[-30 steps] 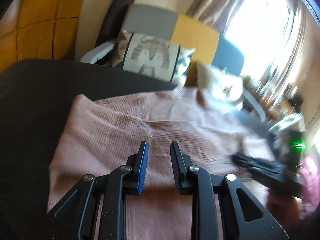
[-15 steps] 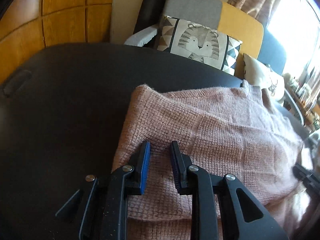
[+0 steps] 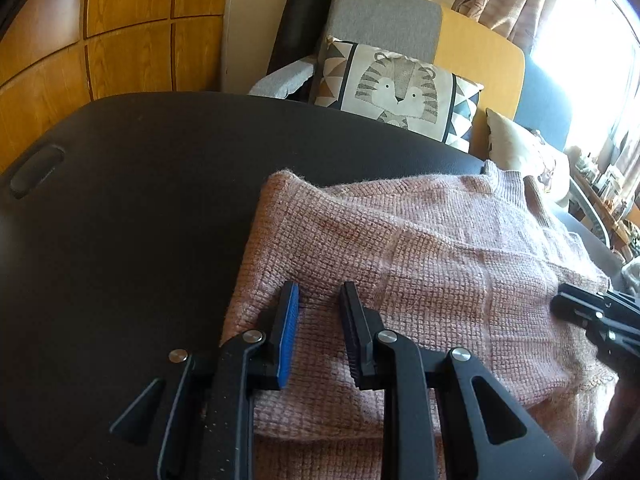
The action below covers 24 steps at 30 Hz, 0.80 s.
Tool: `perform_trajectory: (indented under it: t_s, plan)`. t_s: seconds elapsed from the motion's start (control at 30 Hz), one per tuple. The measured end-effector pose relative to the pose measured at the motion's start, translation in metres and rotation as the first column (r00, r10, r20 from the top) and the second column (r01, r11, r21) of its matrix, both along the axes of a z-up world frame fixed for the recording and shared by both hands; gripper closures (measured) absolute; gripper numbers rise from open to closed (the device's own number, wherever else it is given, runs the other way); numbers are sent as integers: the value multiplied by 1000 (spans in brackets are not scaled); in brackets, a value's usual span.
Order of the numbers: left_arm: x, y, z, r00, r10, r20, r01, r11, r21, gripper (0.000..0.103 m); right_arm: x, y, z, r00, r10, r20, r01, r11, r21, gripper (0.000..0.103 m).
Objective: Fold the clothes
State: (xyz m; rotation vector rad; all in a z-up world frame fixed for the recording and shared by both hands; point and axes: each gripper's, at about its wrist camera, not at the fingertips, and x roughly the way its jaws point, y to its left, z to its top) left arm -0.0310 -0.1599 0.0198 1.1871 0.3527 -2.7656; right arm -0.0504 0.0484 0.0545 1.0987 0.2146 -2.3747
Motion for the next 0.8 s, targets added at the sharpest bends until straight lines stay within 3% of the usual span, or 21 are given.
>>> perform_trajectory:
  t_s: [0.13,0.17,0.2,0.33,0.4,0.5,0.63,0.7,0.8]
  plan:
    - [0,0,-1,1000,0,-3,0,1000,4,79,-10,47,-9,986,-159,57,164,982,-98,87]
    - [0,0,-1,1000,-1,-3,1,1000,6,79,-13,57,-10,979,-183,88,194,972,-131,98]
    - [0,-1,-1,1000,-1,-5,1,1000,11,79,-15,67,-11,971,-206,121,224,961,-164,99]
    - [0,-3,-1,1000,0,-9,0,1000,27,79,3,70,9,971,-229,64,236,961,-147,94]
    - [0,-3,-1,1000,0,-9,0,1000,29,79,11,65,11,983,-174,57,181,972,-150,92]
    - [0,-2,-1,1000,0,-8,0,1000,26,79,12,65,2,989,-132,63,134,990,-42,93]
    - [-1,-1,0,1000,0,-6,0,1000,11,79,-1,113,8,962,-267,63,272,958,-89,96]
    - [-1,-1,0,1000,0,-7,0,1000,12,79,-6,133,9,947,-298,122,314,936,-156,99]
    - [-1,-2,0,1000,0,-9,0,1000,17,79,-6,126,26,946,-305,107,319,934,-162,94]
